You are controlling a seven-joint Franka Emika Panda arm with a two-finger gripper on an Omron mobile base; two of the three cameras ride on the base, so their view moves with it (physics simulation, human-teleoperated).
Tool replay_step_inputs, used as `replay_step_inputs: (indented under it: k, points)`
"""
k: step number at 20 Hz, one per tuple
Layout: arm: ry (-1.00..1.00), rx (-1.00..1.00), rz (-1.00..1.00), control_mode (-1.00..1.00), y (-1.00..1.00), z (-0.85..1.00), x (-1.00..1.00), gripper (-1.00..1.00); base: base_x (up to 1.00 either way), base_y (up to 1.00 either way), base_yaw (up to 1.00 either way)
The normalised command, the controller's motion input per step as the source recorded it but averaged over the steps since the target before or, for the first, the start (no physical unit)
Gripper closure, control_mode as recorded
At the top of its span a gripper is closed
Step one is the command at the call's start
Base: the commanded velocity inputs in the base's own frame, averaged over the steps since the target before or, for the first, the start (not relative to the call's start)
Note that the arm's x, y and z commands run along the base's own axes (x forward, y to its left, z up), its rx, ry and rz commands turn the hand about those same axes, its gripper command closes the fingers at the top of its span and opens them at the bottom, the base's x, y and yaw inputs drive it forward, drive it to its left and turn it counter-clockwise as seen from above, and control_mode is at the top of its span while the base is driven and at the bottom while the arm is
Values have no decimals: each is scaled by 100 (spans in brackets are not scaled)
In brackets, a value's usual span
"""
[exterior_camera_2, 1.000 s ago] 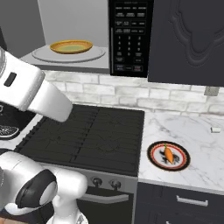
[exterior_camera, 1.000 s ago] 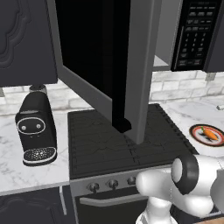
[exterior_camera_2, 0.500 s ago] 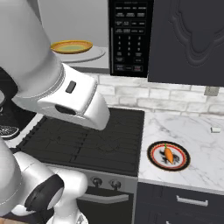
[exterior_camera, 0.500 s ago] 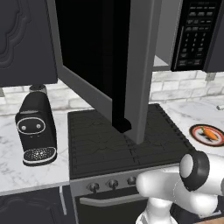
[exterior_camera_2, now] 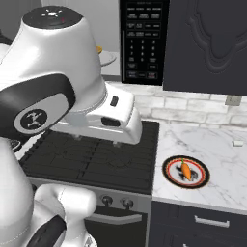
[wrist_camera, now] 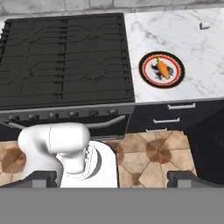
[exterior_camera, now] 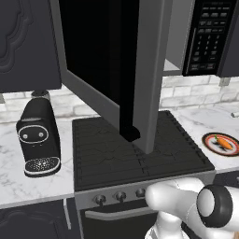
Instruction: Pick the carrot from the counter and place it in the microwave. Then turn on the microwave.
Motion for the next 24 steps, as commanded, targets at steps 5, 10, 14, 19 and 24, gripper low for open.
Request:
replay_step_inputs:
  k: [5,10,14,19,24]
  points:
    - [0,-11,4,-100,-12,-53,32,-100,0,0,0]
    - [0,-5,5,-100,-27,-43,24,-100,0,0,0]
    - [0,-1,4,-100,-31,-22,20,-100,0,0,0]
    - [5,0,1,-100,-26,-2,26,-100,0,0,0]
    - [8,0,1,-100,-22,-8,36,-100,0,0,0]
